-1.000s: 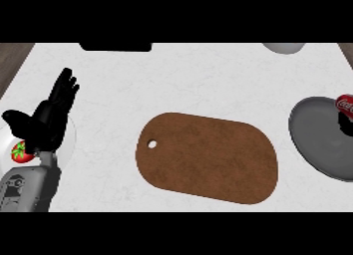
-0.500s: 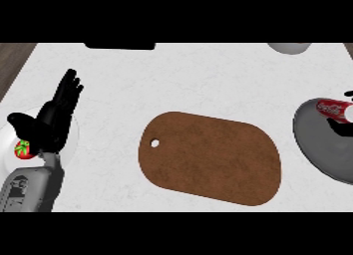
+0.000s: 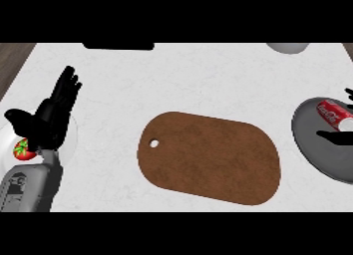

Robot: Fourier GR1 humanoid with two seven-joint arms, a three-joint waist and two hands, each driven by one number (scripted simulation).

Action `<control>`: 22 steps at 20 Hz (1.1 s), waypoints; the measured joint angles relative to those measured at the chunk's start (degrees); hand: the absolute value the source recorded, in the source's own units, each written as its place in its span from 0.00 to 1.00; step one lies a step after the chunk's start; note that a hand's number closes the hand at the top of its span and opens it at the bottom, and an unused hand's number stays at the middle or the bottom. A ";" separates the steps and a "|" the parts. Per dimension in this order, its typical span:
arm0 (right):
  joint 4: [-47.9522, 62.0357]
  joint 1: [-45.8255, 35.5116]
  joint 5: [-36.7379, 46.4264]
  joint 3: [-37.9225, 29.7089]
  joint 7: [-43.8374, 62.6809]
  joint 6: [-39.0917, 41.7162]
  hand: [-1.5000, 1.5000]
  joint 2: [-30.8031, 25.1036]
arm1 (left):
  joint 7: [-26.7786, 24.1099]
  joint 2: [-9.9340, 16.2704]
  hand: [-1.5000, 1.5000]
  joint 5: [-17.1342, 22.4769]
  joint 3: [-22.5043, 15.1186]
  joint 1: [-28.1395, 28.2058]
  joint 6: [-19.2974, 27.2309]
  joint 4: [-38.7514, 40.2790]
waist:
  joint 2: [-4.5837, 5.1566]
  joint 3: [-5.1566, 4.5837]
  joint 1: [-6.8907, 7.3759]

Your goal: Pick the can from the cutting board and place it in the pan

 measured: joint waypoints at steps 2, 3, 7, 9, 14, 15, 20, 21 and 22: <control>0.49 -0.15 -2.24 -1.93 -3.11 -0.33 0.00 0.13 | -0.04 -0.11 0.50 0.13 0.12 0.26 -0.04 0.03 | -0.12 -0.02 -0.24; 0.66 0.25 -3.59 -3.07 -4.79 0.10 0.00 -0.14 | -0.19 -0.08 0.50 0.07 0.22 0.36 0.01 0.17 | -0.19 -0.04 -0.45; 1.02 1.90 -9.18 -7.25 -9.60 5.76 0.00 -2.55 | -0.18 0.53 0.50 0.59 1.20 0.59 -0.36 0.49 | -0.51 -0.13 -1.26; 0.90 3.33 -11.62 -8.54 -10.61 10.24 0.00 -3.49 | -0.25 0.71 0.50 0.55 1.65 0.78 -0.16 0.65 | -0.73 -0.19 -1.78; -0.16 10.32 -16.14 -10.26 -15.31 23.94 0.00 -7.19 | 0.06 0.55 0.50 -0.06 1.62 2.57 0.53 -0.90 | -1.15 -0.31 -2.77; -0.86 12.33 -16.87 -10.39 -16.03 25.39 0.00 -7.43 | -0.24 0.75 0.50 0.04 1.96 2.77 0.44 -0.74 | -1.20 -0.34 -3.01; -6.84 20.23 -21.01 -10.92 -15.07 30.62 0.00 -8.91 | -0.26 1.06 0.50 0.00 2.55 2.91 0.42 -0.10 | -1.41 -0.46 -3.82; -8.26 22.37 -21.77 -10.99 -15.31 31.09 0.00 -8.75 | 0.14 0.98 0.50 -0.12 2.33 3.13 0.51 -0.71 | -1.47 -0.47 -3.95; -9.68 24.37 -22.65 -11.15 -15.21 31.88 0.00 -9.08 | 0.19 0.91 0.50 -0.20 2.33 3.16 0.65 -0.75 | -1.50 -0.47 -4.14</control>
